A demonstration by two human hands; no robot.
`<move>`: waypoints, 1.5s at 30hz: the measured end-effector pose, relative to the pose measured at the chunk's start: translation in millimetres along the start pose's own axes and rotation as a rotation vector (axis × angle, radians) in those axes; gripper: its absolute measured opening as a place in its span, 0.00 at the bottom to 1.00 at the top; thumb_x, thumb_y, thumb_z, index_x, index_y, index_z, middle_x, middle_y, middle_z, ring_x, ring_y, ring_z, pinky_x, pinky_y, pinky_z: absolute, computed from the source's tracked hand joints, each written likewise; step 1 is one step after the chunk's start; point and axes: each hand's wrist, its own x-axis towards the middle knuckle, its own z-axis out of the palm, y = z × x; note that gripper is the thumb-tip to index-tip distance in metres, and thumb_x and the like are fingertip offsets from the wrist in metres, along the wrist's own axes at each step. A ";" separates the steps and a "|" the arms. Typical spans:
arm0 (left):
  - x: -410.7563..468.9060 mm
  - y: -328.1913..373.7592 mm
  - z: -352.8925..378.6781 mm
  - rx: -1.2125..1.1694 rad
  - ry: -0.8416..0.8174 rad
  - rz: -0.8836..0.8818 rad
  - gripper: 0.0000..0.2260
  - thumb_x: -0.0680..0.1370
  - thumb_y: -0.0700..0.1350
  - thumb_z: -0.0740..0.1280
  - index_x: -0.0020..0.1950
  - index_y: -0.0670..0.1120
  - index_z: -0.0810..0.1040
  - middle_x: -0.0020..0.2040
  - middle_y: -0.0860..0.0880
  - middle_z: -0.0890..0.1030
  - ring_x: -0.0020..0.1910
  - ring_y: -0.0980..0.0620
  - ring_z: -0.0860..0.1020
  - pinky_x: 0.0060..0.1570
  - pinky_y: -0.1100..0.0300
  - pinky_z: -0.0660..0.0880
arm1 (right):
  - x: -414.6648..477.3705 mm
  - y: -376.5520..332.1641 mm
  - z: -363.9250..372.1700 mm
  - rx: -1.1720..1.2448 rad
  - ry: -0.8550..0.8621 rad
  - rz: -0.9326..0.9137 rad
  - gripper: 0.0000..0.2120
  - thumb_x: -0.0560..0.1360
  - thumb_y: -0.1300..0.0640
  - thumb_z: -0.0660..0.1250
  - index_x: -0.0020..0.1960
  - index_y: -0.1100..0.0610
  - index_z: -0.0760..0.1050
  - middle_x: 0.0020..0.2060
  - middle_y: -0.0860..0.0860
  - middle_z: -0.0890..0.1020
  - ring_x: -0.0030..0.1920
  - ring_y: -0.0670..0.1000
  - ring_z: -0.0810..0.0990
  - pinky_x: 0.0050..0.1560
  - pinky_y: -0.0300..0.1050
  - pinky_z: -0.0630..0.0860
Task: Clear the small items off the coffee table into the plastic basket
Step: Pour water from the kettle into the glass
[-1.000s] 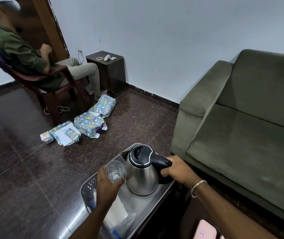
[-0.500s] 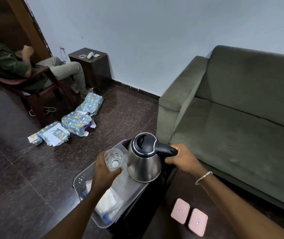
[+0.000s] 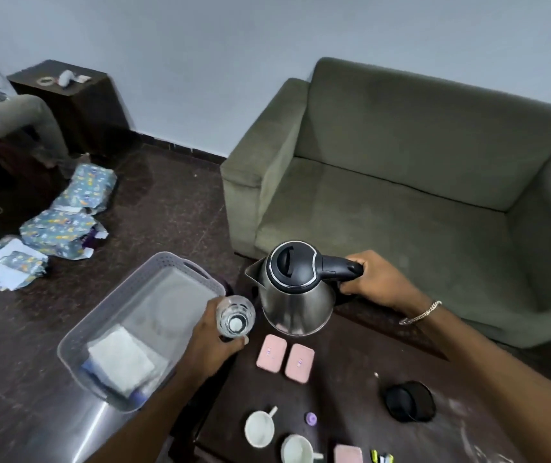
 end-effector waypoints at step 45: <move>-70.5 -26.7 308.9 -0.035 -0.336 -0.121 0.39 0.64 0.38 0.76 0.71 0.56 0.67 0.60 0.54 0.81 0.57 0.55 0.80 0.59 0.55 0.78 | -92.7 167.3 -69.6 -1.190 -0.255 -0.097 0.04 0.65 0.56 0.62 0.36 0.54 0.67 0.34 0.51 0.79 0.32 0.58 0.74 0.24 0.40 0.56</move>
